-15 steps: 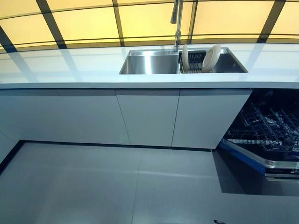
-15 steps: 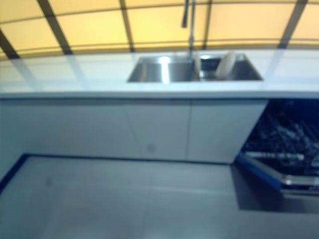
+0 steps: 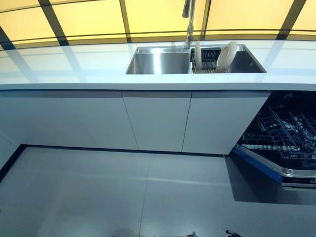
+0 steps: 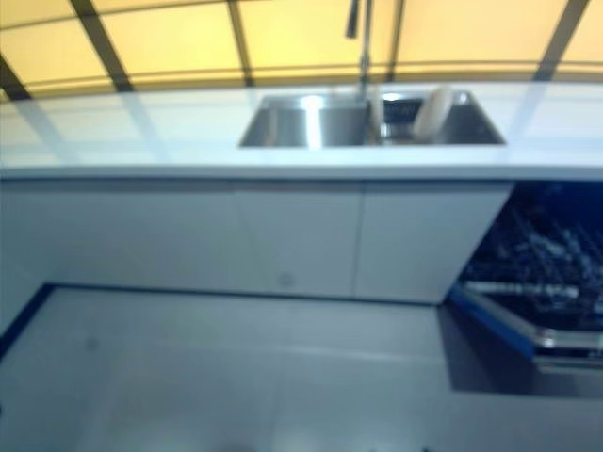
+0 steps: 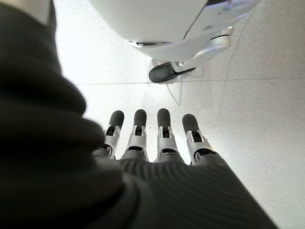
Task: Take plates into dishwasher
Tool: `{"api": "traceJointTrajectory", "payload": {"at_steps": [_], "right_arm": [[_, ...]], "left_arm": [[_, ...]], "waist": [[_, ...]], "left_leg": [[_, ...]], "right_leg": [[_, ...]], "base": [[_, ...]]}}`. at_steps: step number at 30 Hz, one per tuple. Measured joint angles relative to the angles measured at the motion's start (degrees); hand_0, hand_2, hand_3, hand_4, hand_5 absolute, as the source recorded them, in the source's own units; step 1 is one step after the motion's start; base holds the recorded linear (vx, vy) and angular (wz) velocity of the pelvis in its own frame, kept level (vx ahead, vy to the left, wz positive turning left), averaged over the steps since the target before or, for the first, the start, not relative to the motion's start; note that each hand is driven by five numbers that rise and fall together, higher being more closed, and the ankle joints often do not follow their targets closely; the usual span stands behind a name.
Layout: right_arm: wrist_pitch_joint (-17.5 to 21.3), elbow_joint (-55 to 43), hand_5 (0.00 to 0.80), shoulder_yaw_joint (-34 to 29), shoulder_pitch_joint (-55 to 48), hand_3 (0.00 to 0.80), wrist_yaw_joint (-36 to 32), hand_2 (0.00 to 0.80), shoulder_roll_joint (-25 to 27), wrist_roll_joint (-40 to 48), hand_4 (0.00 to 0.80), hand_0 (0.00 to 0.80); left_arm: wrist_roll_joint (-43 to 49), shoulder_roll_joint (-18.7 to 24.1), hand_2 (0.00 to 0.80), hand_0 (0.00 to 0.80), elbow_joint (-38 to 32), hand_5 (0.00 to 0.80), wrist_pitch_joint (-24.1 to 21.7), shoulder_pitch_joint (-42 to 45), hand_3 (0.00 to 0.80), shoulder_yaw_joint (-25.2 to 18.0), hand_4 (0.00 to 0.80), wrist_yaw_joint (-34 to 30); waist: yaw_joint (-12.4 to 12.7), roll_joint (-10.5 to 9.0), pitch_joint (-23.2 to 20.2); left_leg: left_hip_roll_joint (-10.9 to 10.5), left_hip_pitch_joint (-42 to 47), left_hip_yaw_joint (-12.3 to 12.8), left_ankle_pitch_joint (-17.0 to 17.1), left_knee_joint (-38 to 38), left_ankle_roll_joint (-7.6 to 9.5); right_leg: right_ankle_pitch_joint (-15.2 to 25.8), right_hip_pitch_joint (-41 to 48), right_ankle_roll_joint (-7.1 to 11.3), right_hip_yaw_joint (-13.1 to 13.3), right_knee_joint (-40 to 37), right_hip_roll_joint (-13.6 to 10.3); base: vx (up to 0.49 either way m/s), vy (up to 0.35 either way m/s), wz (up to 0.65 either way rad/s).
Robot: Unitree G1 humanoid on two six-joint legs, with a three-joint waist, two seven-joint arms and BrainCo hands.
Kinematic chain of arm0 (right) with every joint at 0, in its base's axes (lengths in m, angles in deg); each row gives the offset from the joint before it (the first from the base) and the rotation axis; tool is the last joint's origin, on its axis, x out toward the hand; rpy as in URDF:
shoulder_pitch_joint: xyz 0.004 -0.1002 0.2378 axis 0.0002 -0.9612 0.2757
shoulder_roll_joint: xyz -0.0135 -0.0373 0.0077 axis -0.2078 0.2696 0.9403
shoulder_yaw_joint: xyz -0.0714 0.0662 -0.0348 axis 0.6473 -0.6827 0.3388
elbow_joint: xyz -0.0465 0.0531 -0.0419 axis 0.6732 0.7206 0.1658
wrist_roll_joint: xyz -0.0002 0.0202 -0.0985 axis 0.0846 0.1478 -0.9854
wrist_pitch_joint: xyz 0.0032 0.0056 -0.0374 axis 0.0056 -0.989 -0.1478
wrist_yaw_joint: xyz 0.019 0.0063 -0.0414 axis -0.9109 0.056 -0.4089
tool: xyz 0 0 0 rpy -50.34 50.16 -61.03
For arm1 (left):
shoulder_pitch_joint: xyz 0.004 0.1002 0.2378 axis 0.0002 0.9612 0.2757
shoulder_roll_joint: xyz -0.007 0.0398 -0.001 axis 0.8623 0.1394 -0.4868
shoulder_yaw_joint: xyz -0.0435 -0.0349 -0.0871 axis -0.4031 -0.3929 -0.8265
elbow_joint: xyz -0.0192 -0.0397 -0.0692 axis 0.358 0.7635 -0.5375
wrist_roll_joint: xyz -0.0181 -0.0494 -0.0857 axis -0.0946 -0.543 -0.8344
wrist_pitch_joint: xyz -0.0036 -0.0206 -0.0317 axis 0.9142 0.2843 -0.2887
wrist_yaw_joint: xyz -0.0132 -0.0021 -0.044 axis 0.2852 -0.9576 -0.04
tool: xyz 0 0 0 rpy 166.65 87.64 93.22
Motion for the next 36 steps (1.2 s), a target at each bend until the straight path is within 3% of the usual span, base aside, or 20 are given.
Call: {"api": "traceJointTrajectory", "payload": {"at_steps": [10, 14, 17, 18, 19, 20, 21, 22, 23, 24, 25, 26, 27, 30, 31, 32, 33, 34, 36], "right_arm": [[-2.07, 0.06, 0.0, 0.02, 1.13, 0.0, -1.33, 0.0, -0.02, 0.06, 0.0, 0.0], [-2.17, 0.02, 0.0, 0.31, 2.76, 0.0, -2.68, 0.0, -0.08, 0.07, 0.0, 0.0], [-3.09, 0.72, 0.0, 0.41, 5.14, 0.0, -2.94, 0.0, -1.41, 1.23, 0.0, 0.0], [-3.13, 1.28, 0.0, 0.37, 5.84, 0.0, -2.99, 0.0, -1.77, 1.29, 0.0, 0.0], [-3.27, 1.75, 0.0, 0.27, 6.11, 0.0, -2.94, 0.0, -1.85, 1.3, 0.0, 0.0], [-3.37, 1.98, 0.0, 0.26, 5.56, 0.0, -2.87, 0.0, -1.41, 1.34, 0.0, 0.0], [-3.41, 2.77, 0.0, 0.3, 5.31, 0.0, -2.95, 0.0, -1.11, 1.54, 0.0, 0.0], [-3.61, 4.35, 0.0, 0.18, 4.83, 0.0, -3.1, 0.0, -0.36, 2.18, 0.0, 0.0], [-3.64, 5.04, 0.0, 0.19, 4.47, 0.0, -3.38, 0.0, 0.15, 2.3, 0.0, 0.0], [-3.72, 6.06, 0.0, 0.23, 4.54, 0.0, -3.52, 0.0, 0.31, 2.33, 0.0, 0.0], [-3.76, 6.49, 0.0, 0.06, 4.69, 0.0, -3.68, 0.0, 0.46, 2.34, 0.0, 0.0], [-3.96, 6.42, 0.0, -0.48, 5.11, 0.0, -3.99, 0.0, 0.78, 2.35, 0.0, 0.0], [-3.93, 5.54, 0.0, -1.27, 5.4, 0.0, -4.05, 0.0, 0.78, 2.35, 0.0, 0.0], [-3.8, 5.49, 0.0, -1.17, 4.46, 0.0, -3.83, 0.0, 0.52, 2.66, 0.0, 0.0], [-3.68, 5.21, 0.0, -1.02, 4.38, 0.0, -3.86, 0.0, 0.07, 3.36, 0.0, 0.0], [-3.69, 5.21, 0.0, -1.01, 3.85, 0.0, -3.92, 0.0, -0.27, 3.26, 0.0, 0.0], [-3.62, 5.19, 0.0, -0.99, 3.09, 0.0, -4.04, 0.0, -0.17, 3.09, 0.0, 0.0], [-3.56, 5.45, 0.0, -0.93, 2.75, 0.0, -3.7, 0.0, -0.72, 3.03, 0.0, 0.0], [-3.07, 5.66, 0.0, -0.85, 2.58, 0.0, -3.95, 0.0, -2.04, 3.03, 0.0, 0.0]], "left_arm": [[-0.12, 0.0, 0.0, 0.0, 0.09, 0.0, 0.01, -0.59, 0.0, -0.01, 0.0, 2.17], [-0.66, 0.08, 0.0, 0.0, 0.19, 0.0, -0.03, -2.51, 0.0, -0.05, 0.0, 4.5], [-3.05, 1.35, 0.0, 0.0, 2.57, 0.0, -1.55, -3.59, 0.0, -1.73, 0.0, 6.85], [-4.84, 1.6, 0.0, 0.0, 3.52, 0.0, -1.71, -3.86, 0.0, -3.12, 0.0, 6.9], [-7.21, 1.78, 0.0, 0.0, 3.99, 0.0, -2.25, -4.12, 0.0, -4.77, 0.0, 6.97], [-8.06, 1.6, 0.0, 0.0, 3.84, 0.0, -2.88, -4.66, 0.0, -5.27, 0.0, 7.06], [-8.14, 1.33, 0.0, 0.0, 3.95, 0.0, -3.23, -3.9, 0.0, -5.18, 0.0, 7.11], [-9.05, 0.49, 0.0, 0.0, 4.19, 0.0, -3.94, -3.26, 0.0, -5.07, 0.0, 7.17], [-9.31, -0.48, 0.0, 0.0, 6.08, 0.0, -3.94, -3.02, 0.0, -5.13, 0.0, 7.49], [-9.81, -1.66, 0.0, 0.0, 8.13, 0.0, -3.87, -2.84, 0.0, -5.25, 0.0, 8.07], [-10.13, -2.48, 0.0, 0.0, 9.06, 0.0, -3.81, -2.72, 0.0, -5.45, 0.0, 8.32], [-10.9, -3.16, 0.0, 0.0, 9.3, 0.0, -3.63, -2.27, 0.0, -5.85, 0.0, 8.66], [-11.62, -3.37, 0.0, 0.0, 8.53, 0.0, -3.41, -0.98, 0.0, -7.7, 0.0, 9.04], [-11.84, -3.01, 0.0, 0.0, 8.15, 0.0, -2.7, -0.63, 0.0, -7.93, 0.0, 9.05], [-11.8, -2.08, 0.0, 0.0, 8.04, 0.0, -2.75, -1.05, 0.0, -8.04, 0.0, 9.02], [-11.74, -1.61, 0.0, 0.0, 7.79, 0.0, -2.85, -1.07, 0.0, -8.23, 0.0, 9.03], [-11.67, -1.59, 0.0, 0.0, 7.35, 0.0, -2.88, -0.55, 0.0, -8.73, 0.0, 9.12], [-11.47, -1.12, 0.0, 0.0, 6.69, 0.0, -2.91, -1.02, 0.0, -9.11, 0.0, 9.3], [-11.13, 1.79, 0.0, 0.0, 4.4, 0.0, -3.48, -1.11, 0.0, -9.29, 0.0, 9.36]], "waist": [[0.04, -0.39, -0.02], [0.01, -1.04, 0.94], [1.27, -3.34, 3.79], [1.69, -4.81, 4.52], [1.76, -5.79, 5.88], [1.76, -6.64, 6.02], [2.53, -6.43, 6.4], [3.6, -5.65, 7.06], [4.41, -4.46, 7.54], [4.89, -3.37, 7.93], [5.35, -2.53, 8.0], [6.63, -0.57, 8.96], [6.69, 1.13, 10.52], [7.82, 0.5, 10.36], [7.16, -0.9, 9.68], [7.12, -1.72, 8.79], [6.95, -0.89, 7.9], [6.35, -1.29, 7.92], [6.57, -4.86, 6.91]], "left_leg": [[0.27, -0.09, -0.11, -0.08, 0.37, 0.11], [0.97, -2.01, -0.85, -1.33, 4.11, -0.33], [2.13, -6.46, -2.57, -4.46, 16.12, -2.65], [2.1, -10.35, -3.11, -4.47, 23.25, -2.81], [2.2, -16.2, -4.48, -2.8, 34.36, -4.86], [2.01, -20.69, -5.62, -1.53, 40.01, -5.79], [1.87, -22.11, -5.07, -2.41, 39.16, -6.45], [1.45, -21.99, -2.54, -1.68, 30.5, -6.04], [0.81, -21.14, -1.7, -0.53, 22.45, -5.95], [-0.39, -19.75, -3.55, 1.86, 12.68, -6.64], [-0.48, -19.4, -4.63, 2.89, 7.62, -6.37], [0.93, -19.46, -6.78, 4.22, 1.77, -6.74], [2.81, -19.99, -7.26, 5.17, 1.4, -5.79], [2.52, -21.29, -6.13, 5.16, 11.2, -5.6], [1.54, -21.73, -6.3, 5.05, 17.7, -5.64], [0.98, -20.4, -6.11, 5.03, 17.83, -5.63], [1.86, -17.58, -5.4, 4.23, 15.18, -5.68], [1.76, -15.88, -4.02, 4.27, 13.66, 0.91], [-0.17, -15.76, -1.74, 3.01, 14.02, 2.0]], "right_leg": [[-0.14, 0.02, -0.17, 0.0, 0.22, 0.26], [-1.48, -1.34, -0.63, -0.22, 3.25, 0.37], [-8.21, -7.03, -2.46, -0.06, 16.26, 0.0], [-9.57, -8.49, -3.01, 0.14, 19.55, -0.47], [-10.64, -9.14, -4.01, 0.73, 21.35, -1.02], [-10.52, -8.81, -4.68, 1.22, 20.9, -1.12], [-10.27, -8.43, -5.05, 1.58, 20.27, -1.03], [-9.6, -7.12, -6.19, 1.67, 17.49, -0.79], [-9.06, -5.05, -7.04, 1.4, 13.47, -0.25], [-9.07, -2.36, -7.03, 1.92, 8.11, 0.55], [-8.93, -1.25, -8.16, 2.31, 6.09, 1.67], [-9.3, -1.23, -9.74, 2.38, 8.97, 3.66], [-6.16, 0.27, -6.45, 4.55, 8.8, 5.36], [-8.37, 0.17, -6.33, 5.41, 11.69, 4.56], [-9.46, 0.5, -5.01, 5.44, 12.2, 3.15], [-10.06, 1.01, -4.03, 5.34, 12.17, 2.15], [-10.76, 1.88, -2.78, 4.74, 12.11, 2.07], [-12.31, 2.21, -1.68, 3.76, 13.77, 1.58], [-15.55, 0.91, -1.77, 2.43, 17.97, -1.57]], "base": [[-0.001, -0.082, 0.0], [0.008, -0.165, 0.02], [0.126, -0.227, -0.17], [0.242, -0.14, -0.08], [0.292, -0.086, 0.19], [0.248, -0.046, 0.19], [0.349, 0.016, -0.04], [0.473, 0.099, -0.26], [0.561, 0.135, -0.37], [0.438, 0.144, -0.35], [0.329, 0.147, -0.55], [0.324, 0.165, -0.66], [0.323, 0.152, -0.77], [0.347, 0.044, -0.53], [0.316, -0.026, -0.37], [0.299, -0.031, -0.38], [0.253, -0.029, -0.21], [0.208, -0.011, -0.13], [0.177, 0.016, -0.13]]}}
